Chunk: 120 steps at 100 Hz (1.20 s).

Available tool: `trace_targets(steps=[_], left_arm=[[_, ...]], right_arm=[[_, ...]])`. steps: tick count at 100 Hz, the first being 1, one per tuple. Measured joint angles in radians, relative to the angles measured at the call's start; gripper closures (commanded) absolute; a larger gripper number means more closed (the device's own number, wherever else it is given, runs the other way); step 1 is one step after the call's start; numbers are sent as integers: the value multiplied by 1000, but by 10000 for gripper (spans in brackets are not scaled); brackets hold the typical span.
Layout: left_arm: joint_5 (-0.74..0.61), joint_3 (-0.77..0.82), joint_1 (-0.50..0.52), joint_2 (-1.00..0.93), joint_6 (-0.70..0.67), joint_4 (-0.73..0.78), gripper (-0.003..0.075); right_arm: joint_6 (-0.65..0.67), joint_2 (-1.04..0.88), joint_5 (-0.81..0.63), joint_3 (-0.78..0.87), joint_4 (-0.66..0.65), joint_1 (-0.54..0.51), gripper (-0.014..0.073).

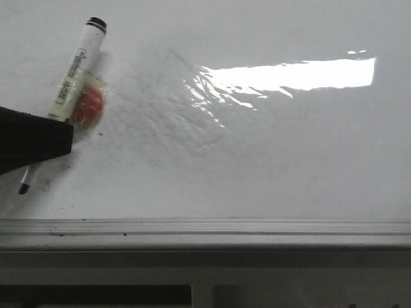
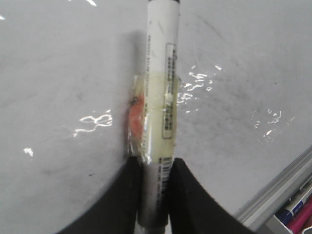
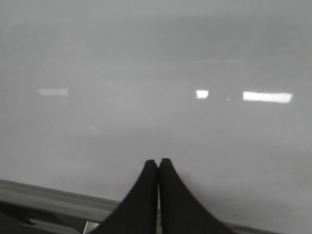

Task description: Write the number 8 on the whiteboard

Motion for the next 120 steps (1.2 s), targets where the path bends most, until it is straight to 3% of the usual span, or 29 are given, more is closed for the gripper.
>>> trace_targets(steps=[16, 35, 42, 57, 76, 109, 114, 120], left_arm=[[-4, 0, 0, 0, 0, 18, 741], [-55, 0, 0, 6, 0, 200, 741], [-87, 0, 0, 6, 0, 276, 741], [-132, 0, 0, 6, 0, 426, 741], [-174, 0, 0, 6, 0, 561, 741], [-190, 0, 0, 6, 0, 586, 741], [-190, 0, 0, 6, 0, 586, 741], [-190, 0, 0, 6, 0, 586, 740]], right_arm=[[0, 77, 6, -18, 0, 105, 623], [-51, 214, 0, -104, 10, 287, 327], [-66, 269, -13, -152, 14, 374, 276], [-78, 403, -66, -259, 16, 549, 282], [-78, 582, -181, -380, 22, 682, 282], [-79, 823, -219, -559, 50, 725, 284], [-79, 844, -215, -579, 57, 725, 314], [-79, 866, -203, -594, 66, 725, 412]])
